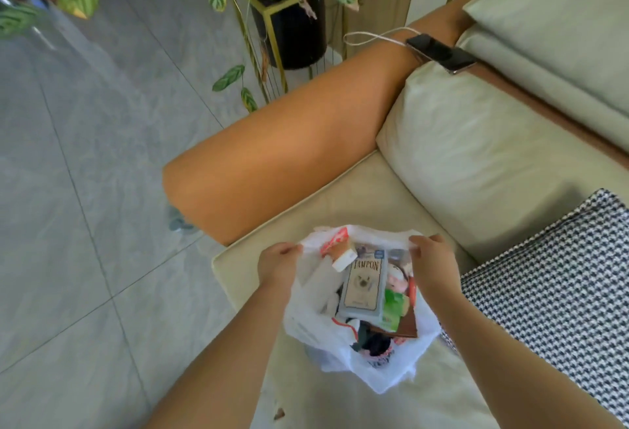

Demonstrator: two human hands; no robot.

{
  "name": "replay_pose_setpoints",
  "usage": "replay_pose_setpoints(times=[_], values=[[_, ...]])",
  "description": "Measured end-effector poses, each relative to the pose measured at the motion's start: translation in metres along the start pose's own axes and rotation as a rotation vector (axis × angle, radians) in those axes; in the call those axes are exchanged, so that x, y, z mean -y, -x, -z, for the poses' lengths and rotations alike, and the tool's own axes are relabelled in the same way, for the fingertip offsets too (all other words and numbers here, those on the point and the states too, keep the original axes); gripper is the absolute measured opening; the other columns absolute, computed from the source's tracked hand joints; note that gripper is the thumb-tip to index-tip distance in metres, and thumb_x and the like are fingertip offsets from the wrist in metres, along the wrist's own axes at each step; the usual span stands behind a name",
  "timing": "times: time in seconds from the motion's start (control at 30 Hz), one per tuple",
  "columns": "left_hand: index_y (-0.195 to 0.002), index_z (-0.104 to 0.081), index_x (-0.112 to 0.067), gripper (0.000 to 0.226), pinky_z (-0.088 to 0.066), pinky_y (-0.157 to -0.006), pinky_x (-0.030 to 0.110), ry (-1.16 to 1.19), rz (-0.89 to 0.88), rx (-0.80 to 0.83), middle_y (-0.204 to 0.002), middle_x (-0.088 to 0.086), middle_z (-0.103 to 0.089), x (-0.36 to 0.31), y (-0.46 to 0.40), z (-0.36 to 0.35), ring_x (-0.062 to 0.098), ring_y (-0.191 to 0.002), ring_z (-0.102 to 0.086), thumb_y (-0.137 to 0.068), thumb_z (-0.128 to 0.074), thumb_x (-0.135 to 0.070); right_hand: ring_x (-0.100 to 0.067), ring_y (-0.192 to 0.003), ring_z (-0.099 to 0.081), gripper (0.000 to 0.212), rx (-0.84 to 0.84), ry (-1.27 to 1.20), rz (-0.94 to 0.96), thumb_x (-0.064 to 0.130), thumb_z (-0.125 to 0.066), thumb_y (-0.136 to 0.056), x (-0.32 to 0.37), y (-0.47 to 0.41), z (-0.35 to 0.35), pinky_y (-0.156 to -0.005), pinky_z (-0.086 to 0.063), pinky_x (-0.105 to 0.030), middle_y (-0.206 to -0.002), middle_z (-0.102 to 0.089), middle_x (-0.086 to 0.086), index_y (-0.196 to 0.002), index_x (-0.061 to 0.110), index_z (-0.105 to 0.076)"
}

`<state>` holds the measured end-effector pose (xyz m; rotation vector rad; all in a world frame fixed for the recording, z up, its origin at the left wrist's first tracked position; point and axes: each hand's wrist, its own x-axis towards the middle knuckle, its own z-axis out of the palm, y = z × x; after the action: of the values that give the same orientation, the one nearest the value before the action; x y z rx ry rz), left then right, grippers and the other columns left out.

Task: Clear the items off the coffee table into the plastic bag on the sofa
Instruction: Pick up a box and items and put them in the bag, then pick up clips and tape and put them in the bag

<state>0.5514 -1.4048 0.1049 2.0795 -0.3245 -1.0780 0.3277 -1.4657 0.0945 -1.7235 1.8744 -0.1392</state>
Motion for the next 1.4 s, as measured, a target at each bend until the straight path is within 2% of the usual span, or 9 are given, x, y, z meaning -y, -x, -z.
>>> replay_pose_setpoints(times=[0.1,0.3,0.47,0.57,0.63,0.7,0.9,1.13,1.4], values=[[-0.1,-0.071,-0.003,0.017,-0.044,-0.082,0.026,-0.065,-0.106,-0.012,-0.098,0.009,-0.067,-0.019,0.006,0.005,0.021,-0.089,-0.058,-0.085,-0.065,-0.01,-0.03,-0.101,-0.053,0.027,-0.03,-0.087,-0.007,0.006,-0.047,-0.092,-0.006,0.011,0.021,-0.075,-0.035,-0.024,-0.116,-0.052,-0.015,-0.115,0.007,-0.062],[-0.123,-0.058,-0.007,0.039,-0.046,-0.09,0.034,-0.293,-0.117,0.03,-0.122,0.013,-0.061,0.001,0.016,0.012,0.029,-0.108,-0.058,-0.085,-0.058,0.001,-0.03,-0.091,-0.06,0.029,0.055,0.068,-0.002,0.013,-0.044,-0.094,-0.003,0.025,0.018,-0.071,-0.044,-0.028,-0.114,-0.053,-0.009,-0.117,0.015,-0.062],[-0.141,-0.038,-0.026,0.059,-0.04,-0.097,0.038,-0.659,0.005,-0.054,-0.137,0.008,-0.045,0.023,0.021,0.029,0.031,-0.124,-0.042,-0.087,-0.061,-0.027,-0.026,-0.091,-0.061,0.03,0.03,0.091,-0.011,0.018,-0.042,-0.097,-0.001,0.023,0.008,-0.074,-0.053,-0.034,-0.119,-0.053,-0.006,-0.121,0.019,-0.06],[-0.137,-0.043,-0.014,0.056,-0.043,-0.093,0.037,-0.472,0.115,0.032,-0.135,0.013,-0.049,0.038,0.026,0.028,0.034,-0.118,-0.05,-0.086,-0.064,-0.024,-0.026,-0.093,-0.061,0.031,0.033,0.063,-0.013,0.017,-0.042,-0.097,-0.004,0.021,0.004,-0.074,-0.052,-0.033,-0.121,-0.054,-0.006,-0.121,0.019,-0.06],[-0.111,-0.059,-0.007,0.025,-0.048,-0.086,0.036,-0.385,0.005,-0.052,-0.117,0.016,-0.063,0.036,0.027,0.026,0.032,-0.102,-0.059,-0.089,-0.058,-0.017,-0.027,-0.092,-0.061,0.03,-0.007,0.035,0.003,0.017,-0.042,-0.097,-0.006,0.017,0.006,-0.074,-0.051,-0.033,-0.121,-0.053,-0.007,-0.12,0.018,-0.061],[-0.103,-0.063,-0.007,0.016,-0.047,-0.081,0.032,-0.316,-0.107,-0.163,-0.108,0.014,-0.067,0.027,0.024,0.029,0.029,-0.096,-0.061,-0.09,-0.058,-0.015,-0.027,-0.088,-0.059,0.03,-0.069,0.022,0.005,0.017,-0.041,-0.097,-0.007,0.012,0.009,-0.072,-0.049,-0.032,-0.119,-0.053,-0.008,-0.118,0.017,-0.062],[-0.13,-0.053,-0.013,0.044,-0.043,-0.087,0.03,-0.297,-0.052,-0.087,-0.122,0.012,-0.058,0.024,0.021,0.042,0.028,-0.107,-0.058,-0.087,-0.064,-0.014,-0.028,-0.102,-0.056,0.037,-0.005,0.076,0.038,0.014,-0.045,-0.093,-0.004,0.018,0.0,-0.073,-0.047,-0.033,-0.127,-0.051,-0.006,-0.129,0.019,-0.052],[-0.142,-0.038,-0.016,0.059,-0.041,-0.101,0.033,-0.269,-0.007,-0.001,-0.135,0.012,-0.049,0.039,0.049,0.054,0.026,-0.123,-0.05,-0.089,-0.063,-0.018,-0.02,-0.133,-0.036,0.046,0.039,0.327,0.252,0.023,-0.048,-0.093,0.018,0.046,-0.017,-0.108,-0.032,-0.038,-0.144,-0.04,0.001,-0.139,0.024,-0.041],[-0.142,-0.036,-0.02,0.054,-0.046,-0.095,0.03,-0.34,0.052,0.1,-0.123,0.007,-0.058,0.085,0.086,0.098,0.023,-0.113,-0.056,-0.092,-0.056,-0.027,-0.02,-0.122,-0.046,0.037,0.111,0.336,0.419,0.023,-0.047,-0.092,0.061,0.106,-0.049,-0.102,-0.036,-0.032,-0.131,-0.054,0.002,-0.129,0.023,-0.051]])
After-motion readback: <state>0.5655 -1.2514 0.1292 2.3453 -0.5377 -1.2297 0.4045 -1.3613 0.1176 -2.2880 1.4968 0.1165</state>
